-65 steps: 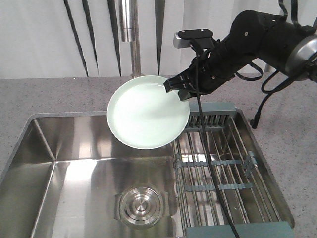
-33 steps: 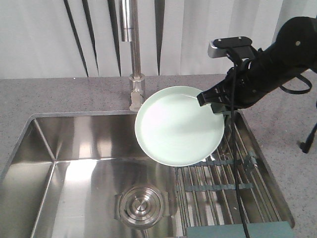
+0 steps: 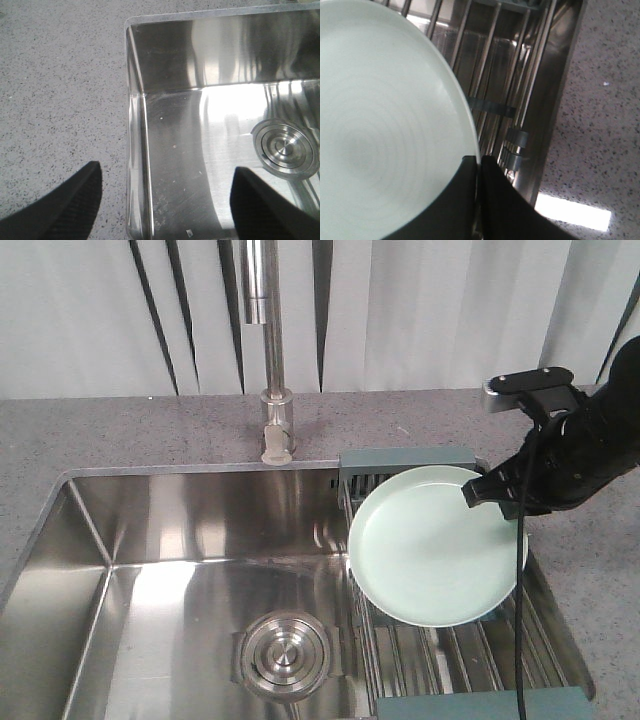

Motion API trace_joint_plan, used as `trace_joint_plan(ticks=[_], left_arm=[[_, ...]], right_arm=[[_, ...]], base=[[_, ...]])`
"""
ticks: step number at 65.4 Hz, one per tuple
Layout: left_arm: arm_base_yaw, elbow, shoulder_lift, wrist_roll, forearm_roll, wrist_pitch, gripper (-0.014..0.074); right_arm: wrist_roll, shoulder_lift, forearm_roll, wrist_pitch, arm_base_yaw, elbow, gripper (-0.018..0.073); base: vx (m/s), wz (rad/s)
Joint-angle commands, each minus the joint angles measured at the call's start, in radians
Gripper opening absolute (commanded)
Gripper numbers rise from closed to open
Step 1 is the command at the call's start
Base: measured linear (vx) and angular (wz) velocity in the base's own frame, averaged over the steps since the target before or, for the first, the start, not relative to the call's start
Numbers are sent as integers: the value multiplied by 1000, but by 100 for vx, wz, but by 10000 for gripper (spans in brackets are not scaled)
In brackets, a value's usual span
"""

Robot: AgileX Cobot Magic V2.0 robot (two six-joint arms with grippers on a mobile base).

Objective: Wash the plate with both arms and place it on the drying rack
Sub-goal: 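Carry the plate over the dish rack and lower it onto the rack, then open the right gripper and withdraw it from the plate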

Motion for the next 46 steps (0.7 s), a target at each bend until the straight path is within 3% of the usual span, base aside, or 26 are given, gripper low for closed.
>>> trace_joint_plan(ticks=[1, 9, 46], left_arm=[[-7, -24, 7, -4, 5, -57, 501], [-7, -24, 7, -4, 5, -57, 501], [-7, -24, 7, -4, 5, -56, 501]], right_arm=[[22, -41, -48, -48, -22, -2, -1], [29, -37, -105, -66, -21, 22, -1], [29, 125, -113, -163, -32, 25, 10]], base=[[0, 0], [0, 0], [0, 0]])
